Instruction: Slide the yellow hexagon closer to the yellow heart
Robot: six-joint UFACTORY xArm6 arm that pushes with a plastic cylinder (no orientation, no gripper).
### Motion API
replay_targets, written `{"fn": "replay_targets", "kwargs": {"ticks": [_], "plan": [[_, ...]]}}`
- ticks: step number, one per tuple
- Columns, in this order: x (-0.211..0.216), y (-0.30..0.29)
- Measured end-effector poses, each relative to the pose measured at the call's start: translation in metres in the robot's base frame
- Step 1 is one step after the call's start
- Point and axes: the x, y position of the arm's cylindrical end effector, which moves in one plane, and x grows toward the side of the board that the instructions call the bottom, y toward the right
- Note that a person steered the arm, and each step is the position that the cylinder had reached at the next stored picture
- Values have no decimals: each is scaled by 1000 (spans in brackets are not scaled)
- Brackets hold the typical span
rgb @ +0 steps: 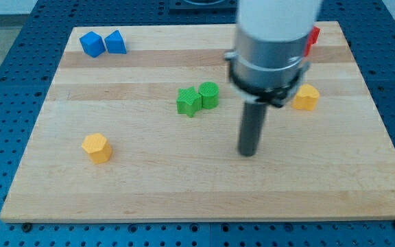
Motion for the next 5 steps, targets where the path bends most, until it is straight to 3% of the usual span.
{"fn": "replay_targets", "kwargs": {"ticks": [1, 3, 5], "plan": [[28, -65], [34, -189], [19, -247]]}}
